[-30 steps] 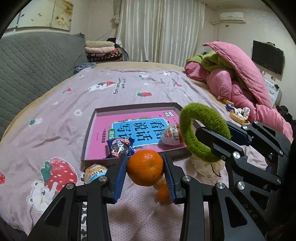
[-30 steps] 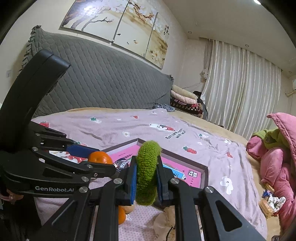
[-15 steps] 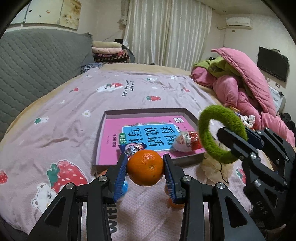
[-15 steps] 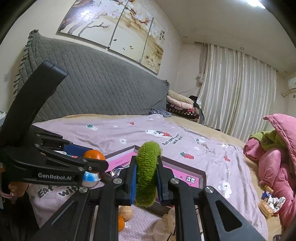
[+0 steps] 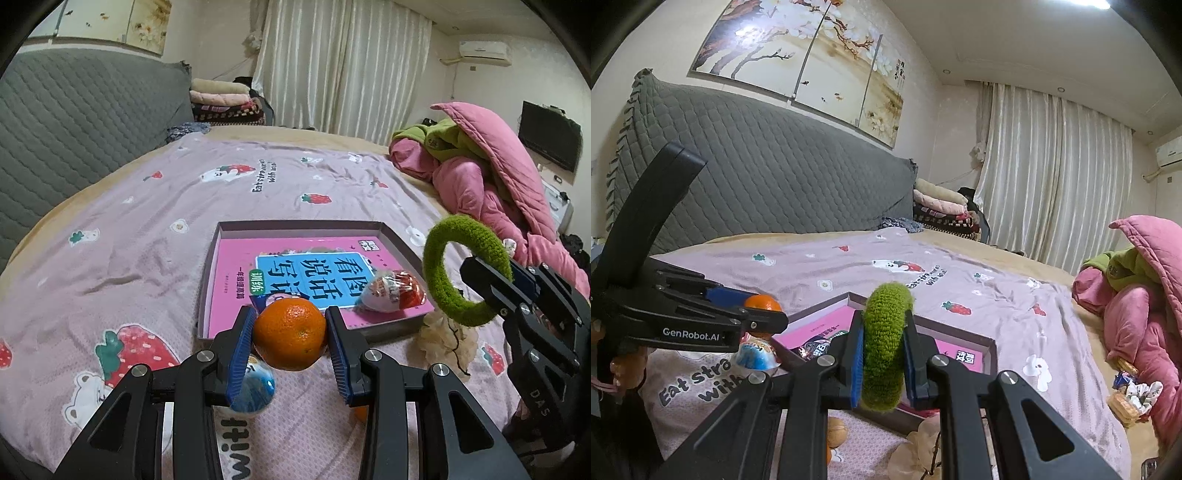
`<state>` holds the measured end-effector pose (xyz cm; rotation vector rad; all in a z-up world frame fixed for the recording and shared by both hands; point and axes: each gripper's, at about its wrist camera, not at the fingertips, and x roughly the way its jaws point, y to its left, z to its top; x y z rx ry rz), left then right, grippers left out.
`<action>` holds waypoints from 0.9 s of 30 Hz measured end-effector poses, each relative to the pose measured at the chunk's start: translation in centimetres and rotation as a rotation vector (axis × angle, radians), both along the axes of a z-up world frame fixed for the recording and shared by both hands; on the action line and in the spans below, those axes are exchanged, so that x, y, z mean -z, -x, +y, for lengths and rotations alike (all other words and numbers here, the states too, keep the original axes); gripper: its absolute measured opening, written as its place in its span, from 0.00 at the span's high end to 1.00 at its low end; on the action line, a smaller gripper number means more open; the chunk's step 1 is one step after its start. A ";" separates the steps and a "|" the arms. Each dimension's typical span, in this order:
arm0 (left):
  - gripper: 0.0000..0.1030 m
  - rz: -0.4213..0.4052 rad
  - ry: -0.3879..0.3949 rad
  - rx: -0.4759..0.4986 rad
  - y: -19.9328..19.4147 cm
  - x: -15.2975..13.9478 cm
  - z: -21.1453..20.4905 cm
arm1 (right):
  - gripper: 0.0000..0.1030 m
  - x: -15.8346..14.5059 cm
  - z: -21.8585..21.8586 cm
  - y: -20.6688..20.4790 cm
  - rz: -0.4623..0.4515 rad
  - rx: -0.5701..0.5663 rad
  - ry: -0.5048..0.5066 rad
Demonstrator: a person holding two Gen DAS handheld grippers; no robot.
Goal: Organize objects
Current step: 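Carry the orange and the green fuzzy ring over the grey box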
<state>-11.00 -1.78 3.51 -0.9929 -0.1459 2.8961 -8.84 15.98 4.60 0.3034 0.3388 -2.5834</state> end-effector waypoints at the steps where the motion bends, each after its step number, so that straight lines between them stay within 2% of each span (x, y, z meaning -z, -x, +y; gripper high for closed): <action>1: 0.61 0.000 0.000 -0.002 0.2 0.1 -0.2 | 0.83 0.0 -0.1 0.1 0.000 -0.002 -0.001; 14: 0.61 -0.008 -0.020 -0.019 2.5 0.6 -2.6 | 0.83 -0.2 -0.6 1.1 0.011 0.009 0.019; 27: 0.61 -0.008 -0.020 -0.030 4.5 0.8 -3.7 | 0.83 -0.4 -1.0 3.6 -0.018 0.014 0.045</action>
